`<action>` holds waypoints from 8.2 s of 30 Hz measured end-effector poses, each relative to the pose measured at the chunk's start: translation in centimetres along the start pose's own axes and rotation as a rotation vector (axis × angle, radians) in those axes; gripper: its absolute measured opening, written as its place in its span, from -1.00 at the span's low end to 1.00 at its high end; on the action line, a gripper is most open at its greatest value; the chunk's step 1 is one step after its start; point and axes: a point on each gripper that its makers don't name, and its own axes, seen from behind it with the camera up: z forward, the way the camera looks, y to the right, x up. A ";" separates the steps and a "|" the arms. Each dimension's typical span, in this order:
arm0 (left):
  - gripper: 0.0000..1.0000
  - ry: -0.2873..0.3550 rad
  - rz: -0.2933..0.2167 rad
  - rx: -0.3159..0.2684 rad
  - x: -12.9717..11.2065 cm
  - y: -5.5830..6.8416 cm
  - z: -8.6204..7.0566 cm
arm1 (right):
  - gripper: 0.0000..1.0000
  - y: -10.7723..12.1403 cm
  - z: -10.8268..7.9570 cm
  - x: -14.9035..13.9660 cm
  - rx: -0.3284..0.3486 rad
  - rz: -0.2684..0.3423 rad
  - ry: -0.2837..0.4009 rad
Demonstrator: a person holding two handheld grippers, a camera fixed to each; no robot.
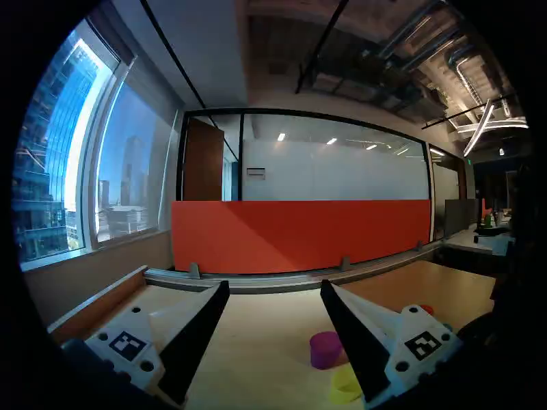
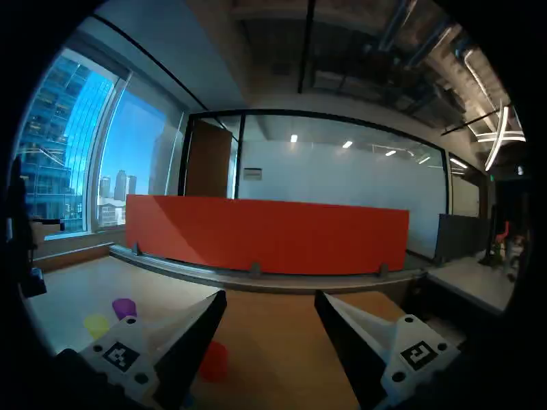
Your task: Pour water
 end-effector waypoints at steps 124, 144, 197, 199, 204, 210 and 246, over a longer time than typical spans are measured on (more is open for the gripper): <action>0.99 -0.517 0.241 -0.950 -17.4 19.6 -2.9 | 1.00 -14.8 -4.2 -18.5 0.771 -0.221 -0.482; 0.99 -0.581 0.284 -0.954 -20.5 20.5 -1.5 | 1.00 -15.2 -4.1 -20.7 0.785 -0.235 -0.520; 0.78 -0.640 0.356 -0.968 -24.1 23.4 -0.1 | 0.89 -16.4 -2.8 -22.9 0.808 -0.231 -0.536; 0.78 -0.640 0.353 -0.969 -24.1 23.4 -0.1 | 0.85 -16.5 -2.7 -22.9 0.806 -0.229 -0.536; 0.78 -0.637 0.334 -0.969 -23.6 23.4 -0.2 | 0.84 -16.4 -2.7 -22.9 0.796 -0.227 -0.537; 0.78 -0.620 0.305 -0.965 -22.2 23.3 -0.5 | 0.83 -16.5 -3.0 -22.2 0.791 -0.232 -0.529; 0.78 -0.342 0.174 -0.874 -7.8 20.3 -3.2 | 0.83 -17.8 -3.7 -8.1 0.726 -0.181 -0.233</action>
